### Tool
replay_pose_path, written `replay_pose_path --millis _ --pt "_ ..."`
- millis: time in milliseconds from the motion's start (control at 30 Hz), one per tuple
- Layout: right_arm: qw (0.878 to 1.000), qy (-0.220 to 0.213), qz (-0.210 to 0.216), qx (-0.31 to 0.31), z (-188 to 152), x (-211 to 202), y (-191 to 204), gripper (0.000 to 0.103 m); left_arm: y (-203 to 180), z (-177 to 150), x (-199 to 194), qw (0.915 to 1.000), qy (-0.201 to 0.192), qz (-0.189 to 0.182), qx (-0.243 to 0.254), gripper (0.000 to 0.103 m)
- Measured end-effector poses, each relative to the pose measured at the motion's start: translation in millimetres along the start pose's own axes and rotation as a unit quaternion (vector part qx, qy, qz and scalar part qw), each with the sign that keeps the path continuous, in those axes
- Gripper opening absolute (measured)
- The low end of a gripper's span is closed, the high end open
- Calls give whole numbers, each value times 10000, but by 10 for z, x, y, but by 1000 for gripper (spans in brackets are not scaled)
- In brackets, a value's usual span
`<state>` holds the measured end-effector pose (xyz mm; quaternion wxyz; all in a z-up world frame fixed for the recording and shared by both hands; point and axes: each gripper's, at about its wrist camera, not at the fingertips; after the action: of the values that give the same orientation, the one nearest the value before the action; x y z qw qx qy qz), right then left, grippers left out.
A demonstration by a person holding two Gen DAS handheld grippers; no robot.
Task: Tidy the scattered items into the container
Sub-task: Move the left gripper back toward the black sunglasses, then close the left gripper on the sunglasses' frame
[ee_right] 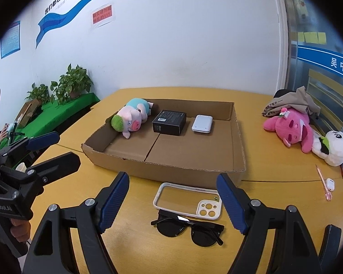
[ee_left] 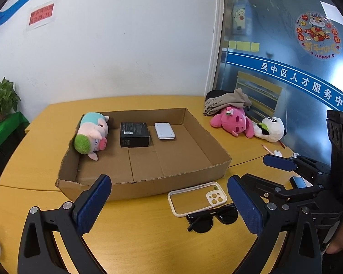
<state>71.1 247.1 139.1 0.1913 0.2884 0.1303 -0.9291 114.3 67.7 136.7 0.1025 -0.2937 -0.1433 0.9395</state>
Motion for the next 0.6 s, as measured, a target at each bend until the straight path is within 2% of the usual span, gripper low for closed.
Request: replay_pose_path --millis 133,267,333,500,600 --pt "9976 295 347 -528 -40 153 2 79 44 -14 244 9995 318 -67 6 103" --pt "9889 945 586 -989 -319 458 -48 79 144 -167 604 9953 957 -119 -135 103" --pt "9827 1284 786 -1078 -527 625 -94 79 220 -293 769 9908 1300 -212 -313 103" --pt "9689 1751 1192 -1280 -890 883 -171 79 353 -733 1066 9785 1953 -259 -610 102" --pt "9602 1993 1234 -1519 -986 1047 -207 79 432 -923 1197 9695 2256 -325 -902 100"
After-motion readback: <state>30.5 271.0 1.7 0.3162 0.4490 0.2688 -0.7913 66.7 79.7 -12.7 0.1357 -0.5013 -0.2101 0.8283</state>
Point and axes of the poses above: each gripper's, at about its wrist camera, not at the fingertips, and x roughly the way its jaws point, y to its left, z to its top, and after that the axes turned 14 degrees about -x, right-handed
